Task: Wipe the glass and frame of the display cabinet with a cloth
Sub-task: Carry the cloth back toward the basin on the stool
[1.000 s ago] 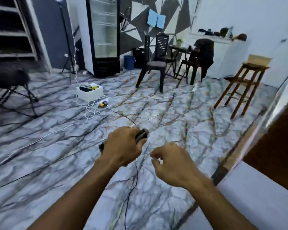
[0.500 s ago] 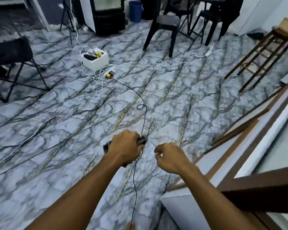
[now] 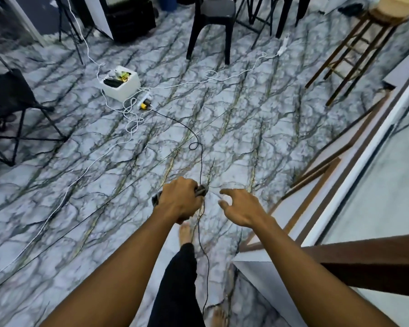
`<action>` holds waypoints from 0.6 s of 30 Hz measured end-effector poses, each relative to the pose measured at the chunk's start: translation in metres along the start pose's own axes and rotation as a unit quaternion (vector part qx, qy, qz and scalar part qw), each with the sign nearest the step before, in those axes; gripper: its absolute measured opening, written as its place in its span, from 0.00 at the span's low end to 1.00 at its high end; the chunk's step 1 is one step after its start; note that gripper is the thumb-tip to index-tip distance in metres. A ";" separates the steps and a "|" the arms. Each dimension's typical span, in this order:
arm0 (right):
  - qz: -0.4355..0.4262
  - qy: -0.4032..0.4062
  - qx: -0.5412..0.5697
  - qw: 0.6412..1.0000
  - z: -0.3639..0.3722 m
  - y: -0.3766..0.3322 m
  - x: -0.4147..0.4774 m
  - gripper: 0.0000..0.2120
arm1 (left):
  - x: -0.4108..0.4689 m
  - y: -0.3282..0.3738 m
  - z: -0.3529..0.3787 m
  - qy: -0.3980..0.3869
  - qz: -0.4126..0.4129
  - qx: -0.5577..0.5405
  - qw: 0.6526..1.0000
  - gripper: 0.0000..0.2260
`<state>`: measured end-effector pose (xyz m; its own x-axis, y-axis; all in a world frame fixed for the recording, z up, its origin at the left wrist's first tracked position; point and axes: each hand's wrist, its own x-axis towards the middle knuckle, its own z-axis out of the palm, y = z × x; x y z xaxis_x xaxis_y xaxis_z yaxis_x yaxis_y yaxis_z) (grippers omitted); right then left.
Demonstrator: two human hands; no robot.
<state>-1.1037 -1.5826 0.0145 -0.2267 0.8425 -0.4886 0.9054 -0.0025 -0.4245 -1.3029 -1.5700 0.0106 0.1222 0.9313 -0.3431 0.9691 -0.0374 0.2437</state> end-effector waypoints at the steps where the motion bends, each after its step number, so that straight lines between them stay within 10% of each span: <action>1: 0.011 -0.005 -0.006 1.000 -0.005 0.001 0.008 0.24 | 0.011 -0.002 -0.007 -0.013 0.002 0.006 1.000 0.13; 18: 0.184 -0.018 -0.004 0.983 -0.137 0.006 0.218 0.18 | 0.291 0.037 -0.107 -0.117 0.184 0.138 0.966 0.13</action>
<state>-1.0984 -1.3247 0.0096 0.1043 0.7651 -0.6354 0.9311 -0.2996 -0.2079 -1.2542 -1.2613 0.0168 0.4825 0.7309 -0.4828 0.8675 -0.4751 0.1477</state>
